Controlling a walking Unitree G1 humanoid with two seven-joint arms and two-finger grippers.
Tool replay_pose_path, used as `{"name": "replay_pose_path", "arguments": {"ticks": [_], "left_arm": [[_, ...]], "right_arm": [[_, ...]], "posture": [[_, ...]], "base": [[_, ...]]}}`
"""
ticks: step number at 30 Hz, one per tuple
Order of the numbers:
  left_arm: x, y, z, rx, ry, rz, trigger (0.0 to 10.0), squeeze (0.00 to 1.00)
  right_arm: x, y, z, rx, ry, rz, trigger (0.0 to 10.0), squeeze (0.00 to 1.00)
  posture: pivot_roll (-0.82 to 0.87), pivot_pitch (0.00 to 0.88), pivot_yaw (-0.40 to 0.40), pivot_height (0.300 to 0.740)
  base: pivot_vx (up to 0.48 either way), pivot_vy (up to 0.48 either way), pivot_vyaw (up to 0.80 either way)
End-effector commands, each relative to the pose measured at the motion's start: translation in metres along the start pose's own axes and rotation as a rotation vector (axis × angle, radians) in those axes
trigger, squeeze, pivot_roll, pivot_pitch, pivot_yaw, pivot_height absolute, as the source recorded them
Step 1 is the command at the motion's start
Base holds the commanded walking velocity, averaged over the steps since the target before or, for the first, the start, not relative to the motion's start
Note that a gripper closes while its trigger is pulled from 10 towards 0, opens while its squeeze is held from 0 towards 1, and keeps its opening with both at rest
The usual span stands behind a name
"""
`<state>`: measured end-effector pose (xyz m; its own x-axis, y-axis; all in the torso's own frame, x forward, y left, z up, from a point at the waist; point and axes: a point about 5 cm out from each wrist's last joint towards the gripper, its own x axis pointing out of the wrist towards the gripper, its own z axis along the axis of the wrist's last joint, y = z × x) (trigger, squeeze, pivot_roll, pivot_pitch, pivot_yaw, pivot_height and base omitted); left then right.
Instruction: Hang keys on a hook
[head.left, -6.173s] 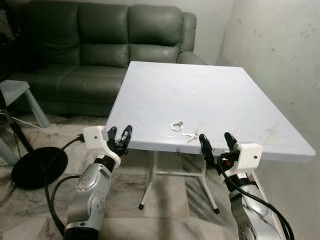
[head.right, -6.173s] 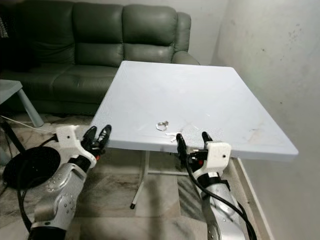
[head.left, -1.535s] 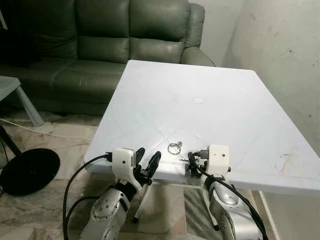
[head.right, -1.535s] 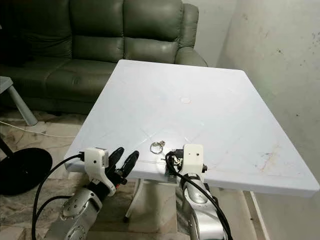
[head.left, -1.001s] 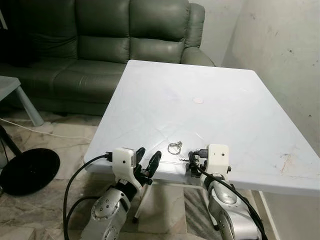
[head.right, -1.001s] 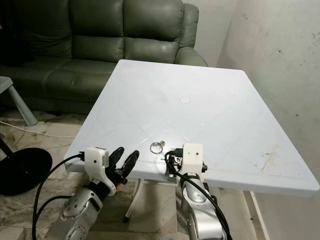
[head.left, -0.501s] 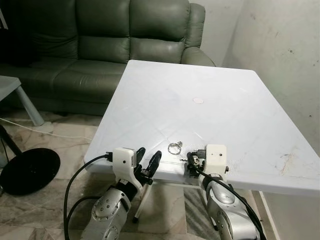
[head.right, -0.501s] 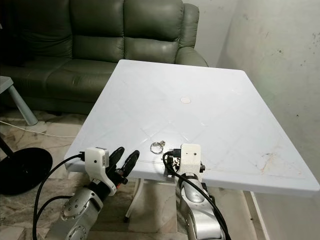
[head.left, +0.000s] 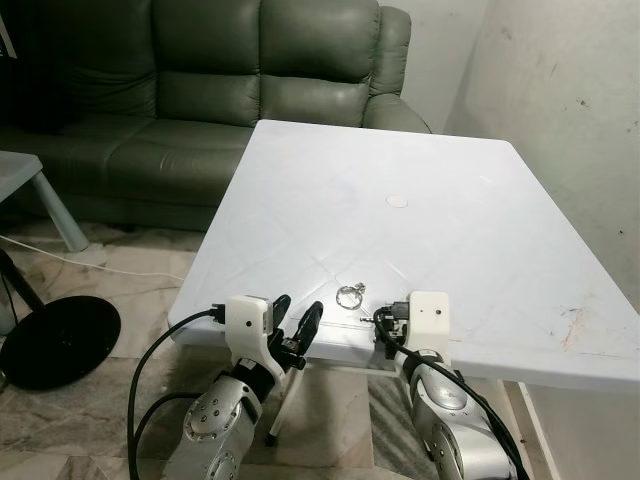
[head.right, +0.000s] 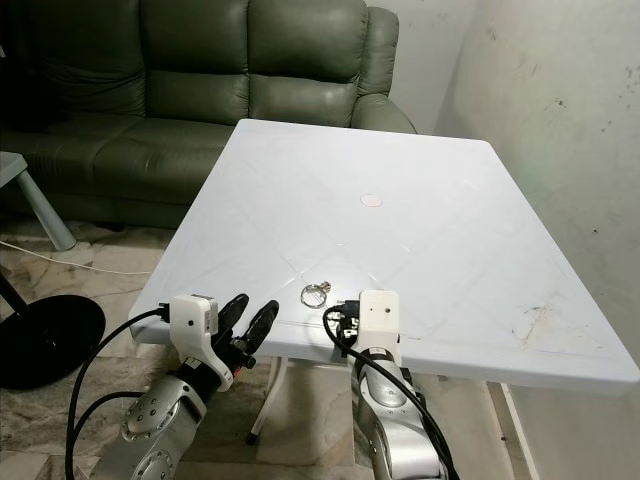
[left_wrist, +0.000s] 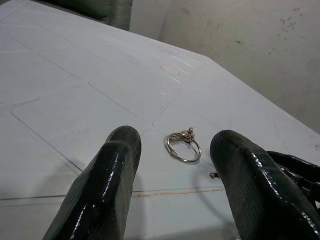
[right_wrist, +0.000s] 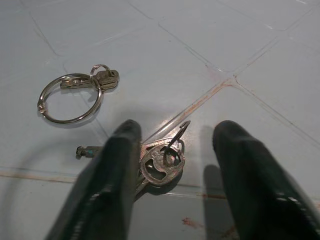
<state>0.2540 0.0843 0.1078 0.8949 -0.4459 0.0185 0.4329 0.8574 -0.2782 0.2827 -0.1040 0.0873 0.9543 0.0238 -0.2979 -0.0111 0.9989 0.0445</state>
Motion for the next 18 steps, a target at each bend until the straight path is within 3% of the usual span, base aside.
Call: {"name": "replay_pose_path", "arguments": {"ticks": [1,8,9,12,13,15,18], "left_arm": [[-0.0002,-0.0025,0.0036,0.003,-0.011,0.005,10.0,0.0],[0.0,-0.0027,0.0041,0.002,-0.012,0.008,10.0,0.0],[0.0,-0.0027,0.0041,0.001,-0.012,0.008,10.0,0.0],[-0.0005,-0.0025,0.0039,0.0,-0.013,0.009,10.0,0.0],[-0.0005,-0.0026,0.004,0.0,-0.013,0.009,10.0,0.0],[-0.0005,-0.0027,0.004,0.0,-0.013,0.01,10.0,0.0],[-0.0005,-0.0029,0.004,-0.001,-0.013,0.01,10.0,0.0]], "right_arm": [[-0.0022,0.0163,-0.0012,0.054,0.017,0.027,3.8,0.0],[-0.0018,0.0167,-0.0016,0.053,0.021,0.03,4.3,0.0],[-0.0017,0.0168,-0.0019,0.052,0.023,0.031,5.4,0.0],[-0.0019,0.0175,-0.0024,0.051,0.024,0.033,4.9,0.0],[-0.0019,0.0176,-0.0026,0.05,0.026,0.033,5.5,0.0],[-0.0015,0.018,-0.0032,0.043,0.032,0.035,10.0,0.0],[-0.0013,0.0186,-0.003,0.045,0.032,0.036,10.0,0.0]], "posture": [[0.1,0.042,-0.074,0.74],[0.1,0.042,-0.074,0.74],[0.1,0.042,-0.074,0.74],[0.1,0.044,-0.074,0.74],[0.1,0.045,-0.074,0.74],[0.1,0.045,-0.074,0.74],[0.1,0.045,-0.074,0.74]], "base": [[0.0,0.0,0.0],[0.0,0.0,0.0],[0.0,0.0,0.0],[0.0,0.0,0.0],[0.0,0.0,0.0],[0.0,0.0,0.0],[0.0,0.0,0.0]]}}
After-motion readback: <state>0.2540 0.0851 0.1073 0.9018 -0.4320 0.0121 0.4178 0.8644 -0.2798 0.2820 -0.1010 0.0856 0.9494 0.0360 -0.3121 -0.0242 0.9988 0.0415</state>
